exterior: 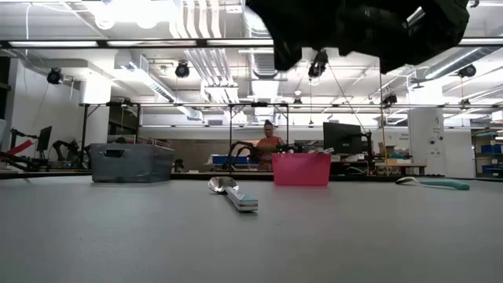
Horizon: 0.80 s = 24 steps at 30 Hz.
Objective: Sort silverware by color (type)
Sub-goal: Put the black spoon into the black bin
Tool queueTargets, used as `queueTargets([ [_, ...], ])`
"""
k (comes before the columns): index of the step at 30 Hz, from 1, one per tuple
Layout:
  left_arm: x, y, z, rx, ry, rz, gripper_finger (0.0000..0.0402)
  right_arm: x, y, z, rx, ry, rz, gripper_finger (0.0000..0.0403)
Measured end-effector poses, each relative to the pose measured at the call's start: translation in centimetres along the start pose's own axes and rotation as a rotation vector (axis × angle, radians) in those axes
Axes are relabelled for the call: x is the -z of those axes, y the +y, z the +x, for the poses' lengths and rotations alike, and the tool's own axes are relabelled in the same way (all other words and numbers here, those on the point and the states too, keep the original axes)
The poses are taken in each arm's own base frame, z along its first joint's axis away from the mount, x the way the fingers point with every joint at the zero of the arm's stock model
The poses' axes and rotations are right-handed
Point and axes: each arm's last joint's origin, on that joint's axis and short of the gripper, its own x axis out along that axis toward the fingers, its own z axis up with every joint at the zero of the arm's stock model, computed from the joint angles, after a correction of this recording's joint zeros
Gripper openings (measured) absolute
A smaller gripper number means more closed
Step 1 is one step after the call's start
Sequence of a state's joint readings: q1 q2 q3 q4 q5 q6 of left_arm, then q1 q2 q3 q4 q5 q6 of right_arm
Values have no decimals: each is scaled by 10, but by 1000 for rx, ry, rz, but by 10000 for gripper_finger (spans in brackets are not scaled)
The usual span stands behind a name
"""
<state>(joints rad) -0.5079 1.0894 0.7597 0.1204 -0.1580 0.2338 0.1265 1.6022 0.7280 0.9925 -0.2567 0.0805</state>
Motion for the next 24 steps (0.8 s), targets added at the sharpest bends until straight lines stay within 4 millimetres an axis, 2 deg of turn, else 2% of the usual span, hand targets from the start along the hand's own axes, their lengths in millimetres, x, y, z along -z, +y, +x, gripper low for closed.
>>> queueTargets([
  [6, 4, 0, 5, -81, -17, -33, 0, -16, 6, -1, -97, -162, -105, 9],
  [13, 19, -1, 10, -229, -277, -85, 0, -29, 10, -4, -127, -308, -207, 9],
  [19, 27, -1, 19, -308, -377, -85, 2, -36, 10, -2, -101, -346, -192, 9],
  [24, 22, 4, 29, -332, -404, -82, 32, -37, 11, -1, -172, -338, -130, 9],
])
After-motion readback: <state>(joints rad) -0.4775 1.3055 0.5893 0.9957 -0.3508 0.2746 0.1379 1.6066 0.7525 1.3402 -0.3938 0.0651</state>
